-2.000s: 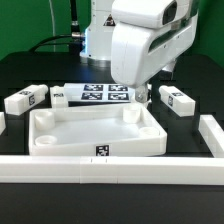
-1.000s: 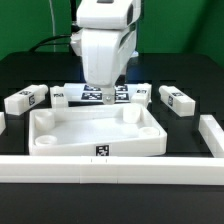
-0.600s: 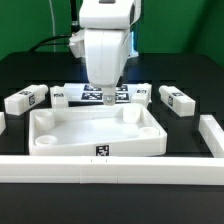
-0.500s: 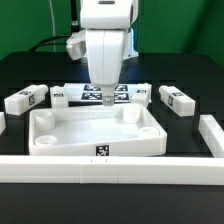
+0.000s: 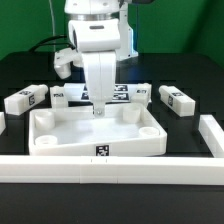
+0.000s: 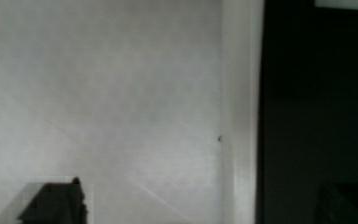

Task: Assemble desk

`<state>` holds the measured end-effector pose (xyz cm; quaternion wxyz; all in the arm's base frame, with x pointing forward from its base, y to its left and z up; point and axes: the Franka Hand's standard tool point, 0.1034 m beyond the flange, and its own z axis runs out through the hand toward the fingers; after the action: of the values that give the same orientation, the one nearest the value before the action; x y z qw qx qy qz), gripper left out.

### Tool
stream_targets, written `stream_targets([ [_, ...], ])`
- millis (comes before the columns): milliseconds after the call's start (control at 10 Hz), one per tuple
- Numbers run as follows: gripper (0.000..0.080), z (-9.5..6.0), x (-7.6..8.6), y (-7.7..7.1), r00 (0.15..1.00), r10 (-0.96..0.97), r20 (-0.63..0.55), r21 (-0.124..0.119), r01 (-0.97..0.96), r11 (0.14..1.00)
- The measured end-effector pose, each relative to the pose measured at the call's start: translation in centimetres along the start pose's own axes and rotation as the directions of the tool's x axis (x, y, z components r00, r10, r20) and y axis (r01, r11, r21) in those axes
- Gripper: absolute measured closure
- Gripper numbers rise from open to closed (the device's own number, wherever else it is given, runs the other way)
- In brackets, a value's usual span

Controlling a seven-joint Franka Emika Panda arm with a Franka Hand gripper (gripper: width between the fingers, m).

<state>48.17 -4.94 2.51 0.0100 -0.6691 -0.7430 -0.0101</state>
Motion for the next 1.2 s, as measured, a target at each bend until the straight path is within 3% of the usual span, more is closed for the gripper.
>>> stream_targets([
  [500,0.0150,1.8,0.8,-0.8,0.997,0.082,-0.009,0.034,-0.082,0.996],
  [800,0.0552,1.9,0.7,-0.8,0.996,0.087,-0.009,0.035,-0.086,0.996],
  [900,0.0552,1.9,0.7,-0.8,0.996,0.087,-0.009,0.035,-0.087,0.996],
  [1000,0.0724,1.9,0.7,-0.8,0.996,0.087,-0.009,0.035,-0.087,0.996],
  [1200,0.0742,1.8,0.6,-0.8,0.996,0.090,-0.007,0.034,-0.090,0.995],
])
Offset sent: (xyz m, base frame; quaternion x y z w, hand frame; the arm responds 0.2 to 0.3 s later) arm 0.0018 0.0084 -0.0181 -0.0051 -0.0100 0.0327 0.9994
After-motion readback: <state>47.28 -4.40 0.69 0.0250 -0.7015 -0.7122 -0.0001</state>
